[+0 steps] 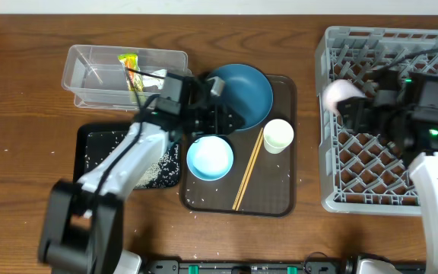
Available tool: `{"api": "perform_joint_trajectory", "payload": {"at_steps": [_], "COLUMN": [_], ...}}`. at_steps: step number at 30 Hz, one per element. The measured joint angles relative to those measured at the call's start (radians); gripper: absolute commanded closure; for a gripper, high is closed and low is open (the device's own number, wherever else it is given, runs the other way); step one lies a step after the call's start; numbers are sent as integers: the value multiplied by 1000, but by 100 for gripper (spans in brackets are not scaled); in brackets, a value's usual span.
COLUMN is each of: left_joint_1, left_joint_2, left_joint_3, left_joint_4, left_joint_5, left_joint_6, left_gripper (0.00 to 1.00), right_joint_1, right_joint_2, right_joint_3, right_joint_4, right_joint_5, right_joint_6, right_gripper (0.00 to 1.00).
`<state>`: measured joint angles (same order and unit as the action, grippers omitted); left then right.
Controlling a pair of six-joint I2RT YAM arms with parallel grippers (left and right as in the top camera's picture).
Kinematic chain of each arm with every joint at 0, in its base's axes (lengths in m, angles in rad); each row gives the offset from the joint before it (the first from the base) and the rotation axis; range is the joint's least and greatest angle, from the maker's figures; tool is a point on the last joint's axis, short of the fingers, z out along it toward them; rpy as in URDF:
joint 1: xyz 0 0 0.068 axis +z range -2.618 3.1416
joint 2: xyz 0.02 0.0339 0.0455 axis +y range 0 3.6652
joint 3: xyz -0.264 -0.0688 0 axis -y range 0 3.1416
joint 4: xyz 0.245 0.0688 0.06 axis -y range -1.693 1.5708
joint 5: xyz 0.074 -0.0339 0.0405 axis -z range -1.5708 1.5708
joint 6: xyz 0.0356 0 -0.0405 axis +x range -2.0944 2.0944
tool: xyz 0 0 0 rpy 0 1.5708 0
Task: Sort waste into correct bins and load items into the dishwasher rack
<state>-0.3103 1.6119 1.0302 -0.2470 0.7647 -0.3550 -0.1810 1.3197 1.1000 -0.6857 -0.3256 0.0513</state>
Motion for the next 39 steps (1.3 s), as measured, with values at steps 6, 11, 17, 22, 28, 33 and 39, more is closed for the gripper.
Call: {"api": "perform_joint_trajectory", "payload": {"at_steps": [6, 11, 17, 22, 28, 33, 39], "left_joint_1": [43, 92, 127, 127, 127, 127, 127], "left_joint_2": [-244, -367, -401, -401, -401, -401, -401], "left_joint_3": [2, 2, 2, 2, 2, 2, 2], "left_joint_4": [-223, -333, -369, -380, -392, -396, -402], "left_joint_5": [-266, -431, -511, -530, -536, -536, -535], "left_joint_6": [90, 111, 121, 121, 121, 121, 124], "left_gripper": [44, 43, 43, 42, 42, 41, 30], "right_joint_1": [-172, -292, -452, -544, -600, -615, -616], "right_joint_2": [0, 2, 104, 266, 415, 508, 537], "right_joint_3": [79, 182, 334, 421, 438, 438, 439], "right_joint_4": [-100, -179, -220, -233, -218, -192, -159], "right_joint_5": [161, 286, 347, 371, 382, 386, 330], "right_joint_6": [75, 104, 118, 131, 143, 144, 153], "right_gripper": [90, 89, 90, 83, 72, 47, 25]}}
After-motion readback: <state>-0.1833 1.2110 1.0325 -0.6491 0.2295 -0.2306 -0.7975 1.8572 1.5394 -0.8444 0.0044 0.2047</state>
